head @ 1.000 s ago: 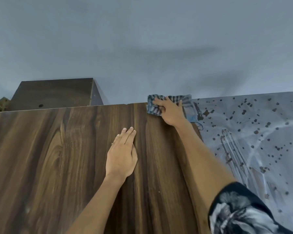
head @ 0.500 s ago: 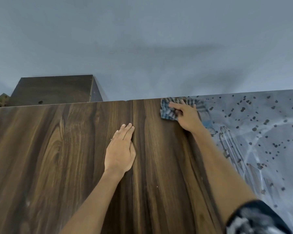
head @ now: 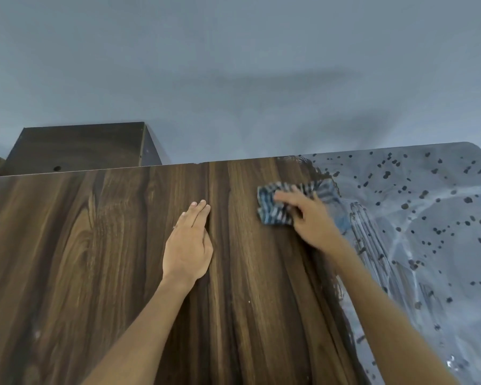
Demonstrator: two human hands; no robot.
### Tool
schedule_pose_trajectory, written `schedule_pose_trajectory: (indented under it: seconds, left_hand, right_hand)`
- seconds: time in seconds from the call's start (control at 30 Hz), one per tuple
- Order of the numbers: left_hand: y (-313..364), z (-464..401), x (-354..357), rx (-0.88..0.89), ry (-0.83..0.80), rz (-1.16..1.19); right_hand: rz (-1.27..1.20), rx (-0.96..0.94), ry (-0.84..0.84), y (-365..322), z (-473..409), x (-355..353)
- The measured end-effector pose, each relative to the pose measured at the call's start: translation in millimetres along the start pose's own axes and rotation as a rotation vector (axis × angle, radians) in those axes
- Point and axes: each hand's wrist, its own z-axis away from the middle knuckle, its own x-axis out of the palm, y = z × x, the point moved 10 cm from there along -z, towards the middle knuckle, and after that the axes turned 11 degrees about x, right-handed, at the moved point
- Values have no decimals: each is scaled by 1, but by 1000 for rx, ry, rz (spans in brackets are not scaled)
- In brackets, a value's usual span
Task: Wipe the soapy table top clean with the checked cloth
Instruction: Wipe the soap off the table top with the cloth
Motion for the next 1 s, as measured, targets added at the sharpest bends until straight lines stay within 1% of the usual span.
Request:
schedule_pose_trajectory:
  seconds: [0.07, 0.17, 0.23, 0.3, 0.43, 0.47, 0.5, 0.53, 0.57, 0.63, 0.67, 0.73, 0.8, 0.83, 0.93, 1.0]
  left_hand:
    - [-2, 0, 3, -12, -11, -3]
    - [-3, -2, 3, -22, -19, -6]
    - [-1, -1, 1, -17, -15, -4]
    - [2, -1, -3, -6, 2, 4]
    - [6, -1, -5, 13, 9, 9]
    - [6, -2, -4, 19, 4, 4]
    - [5, -2, -4, 21, 0, 0]
    - [5, -2, -4, 20, -2, -5]
    - [4, -2, -4, 20, -2, -10]
    - [4, -1, -3, 17, -6, -18]
    - [5, -1, -3, 15, -9, -21]
    - [7, -1, -4, 13, -13, -29]
    - [8, -1, -4, 12, -19, -35]
    - [8, -1, -4, 12, -23, -34]
    - [8, 2, -5, -6, -16, -9]
    - [9, 7, -5, -20, -14, 7]
  right_hand:
    - [7, 101, 52, 8, -37, -8]
    - [51, 141, 33, -8, -76, 3]
    - [61, 90, -5, -28, -83, 18]
    - [41, 5, -54, -47, -71, 32]
    - [3, -199, -213, -63, -7, 50]
    - [-4, -239, -229, -61, 9, 48]
    - [-17, -259, -216, -55, 20, 42]
    - [-15, -255, -159, -47, 24, 32]
    - [18, -229, -62, -38, 23, 20]
    - [170, -98, 160, -21, 10, 2]
    - [233, -14, 235, -17, 2, -2]
    - [261, 127, 267, -20, -14, 2]
    - [240, 163, 214, -34, -24, 19]
    - [256, 130, 169, -47, -24, 30]
    - [278, -59, 16, -80, 9, 63]
    - [242, -162, -47, -81, 54, 69]
